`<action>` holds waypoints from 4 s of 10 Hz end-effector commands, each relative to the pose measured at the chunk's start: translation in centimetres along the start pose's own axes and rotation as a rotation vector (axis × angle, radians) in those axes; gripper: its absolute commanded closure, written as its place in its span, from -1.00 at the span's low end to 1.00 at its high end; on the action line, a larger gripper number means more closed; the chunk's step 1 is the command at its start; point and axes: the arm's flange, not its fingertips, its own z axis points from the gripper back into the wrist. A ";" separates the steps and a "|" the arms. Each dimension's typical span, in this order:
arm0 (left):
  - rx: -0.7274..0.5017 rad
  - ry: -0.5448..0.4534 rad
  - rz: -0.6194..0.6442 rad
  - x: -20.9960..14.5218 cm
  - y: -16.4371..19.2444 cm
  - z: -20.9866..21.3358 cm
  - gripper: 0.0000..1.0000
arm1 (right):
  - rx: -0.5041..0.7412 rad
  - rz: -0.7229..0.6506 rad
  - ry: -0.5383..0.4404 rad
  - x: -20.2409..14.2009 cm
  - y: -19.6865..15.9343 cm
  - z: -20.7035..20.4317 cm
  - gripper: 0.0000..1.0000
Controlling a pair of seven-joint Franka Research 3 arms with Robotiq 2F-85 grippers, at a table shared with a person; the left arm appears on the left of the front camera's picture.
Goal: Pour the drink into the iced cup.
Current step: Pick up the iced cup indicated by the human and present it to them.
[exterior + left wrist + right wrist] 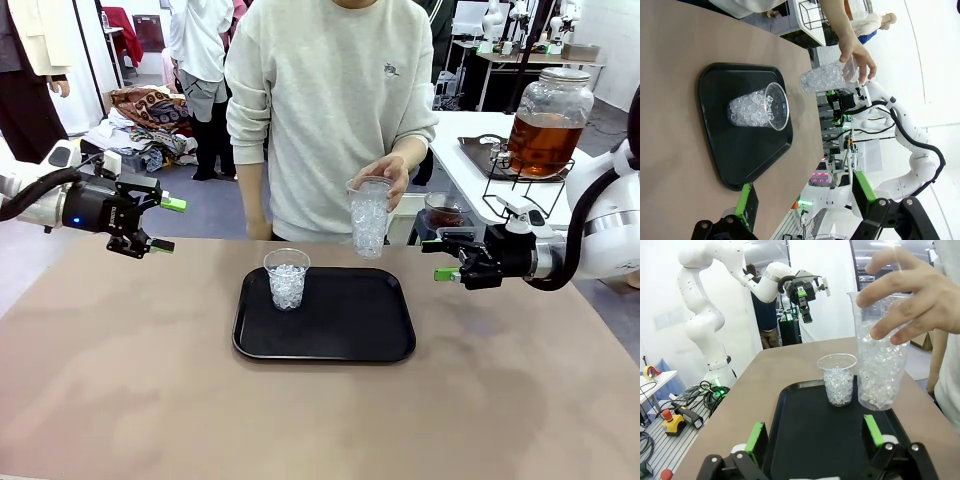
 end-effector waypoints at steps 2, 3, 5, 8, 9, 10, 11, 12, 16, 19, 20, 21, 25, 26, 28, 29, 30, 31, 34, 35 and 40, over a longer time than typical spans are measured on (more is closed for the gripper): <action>-0.001 -0.001 -0.002 0.0 0.0 0.0 -1.00 | -0.005 -0.001 0.001 0.3 -0.3 -0.2 -1.00; -0.001 -0.001 -0.002 0.0 0.0 0.0 -1.00 | -0.005 -0.001 0.001 0.3 -0.3 -0.2 -1.00; -0.001 -0.001 -0.002 0.0 0.0 0.0 -1.00 | -0.005 -0.001 0.001 0.3 -0.3 -0.2 -1.00; -0.001 -0.001 -0.002 0.0 0.0 0.0 -1.00 | -0.005 -0.001 0.001 0.3 -0.3 -0.2 -1.00; -0.001 -0.001 -0.002 0.0 0.0 0.0 -1.00 | -0.005 -0.001 0.001 0.3 -0.3 -0.2 -1.00; -0.001 -0.001 -0.002 0.0 0.0 0.0 -1.00 | -0.005 -0.001 0.001 0.3 -0.3 -0.2 -1.00; -0.001 -0.001 -0.002 0.0 0.0 0.0 -1.00 | -0.005 -0.001 0.001 0.3 -0.3 -0.2 -1.00; -0.001 -0.001 -0.002 0.0 0.0 0.0 -1.00 | -0.005 -0.001 0.001 0.3 -0.3 -0.2 -1.00; -0.001 -0.001 -0.002 0.0 0.0 0.0 -1.00 | -0.005 -0.001 0.001 0.3 -0.3 -0.2 -1.00; -0.001 -0.001 -0.002 0.0 0.0 0.0 -1.00 | -0.005 -0.001 0.001 0.3 -0.3 -0.2 -1.00; -0.001 -0.001 -0.002 0.0 0.0 0.0 -1.00 | -0.005 -0.001 0.001 0.3 -0.3 -0.2 -1.00; -0.001 -0.001 -0.002 0.0 0.0 0.0 -1.00 | -0.005 -0.001 0.001 0.3 -0.3 -0.2 -1.00; -0.001 -0.001 -0.002 0.0 0.0 0.0 -1.00 | -0.005 -0.001 0.001 0.3 -0.3 -0.2 -1.00; -0.001 -0.001 -0.002 0.0 0.0 0.0 -1.00 | -0.005 -0.001 0.001 0.3 -0.3 -0.2 -1.00; -0.001 -0.001 -0.002 0.0 0.0 0.0 -1.00 | -0.005 -0.001 0.001 0.3 -0.3 -0.2 -1.00; -0.001 -0.001 -0.002 0.0 0.0 0.0 -1.00 | -0.005 -0.001 0.001 0.3 -0.3 -0.2 -1.00; -0.001 -0.001 -0.002 0.0 0.0 0.0 -1.00 | -0.005 -0.001 0.001 0.3 -0.3 -0.2 -1.00; -0.001 -0.001 -0.002 0.0 0.0 0.0 -1.00 | -0.005 -0.001 0.001 0.3 -0.3 -0.2 -1.00; -0.001 -0.001 -0.002 0.0 0.0 0.0 -1.00 | -0.005 -0.001 0.001 0.3 -0.3 -0.2 -1.00; -0.001 -0.001 -0.002 0.0 0.0 0.0 -1.00 | -0.005 -0.001 0.001 0.3 -0.3 -0.2 -1.00; -0.001 -0.001 -0.002 0.0 0.0 0.0 -1.00 | -0.005 -0.001 0.001 0.3 -0.3 -0.2 -1.00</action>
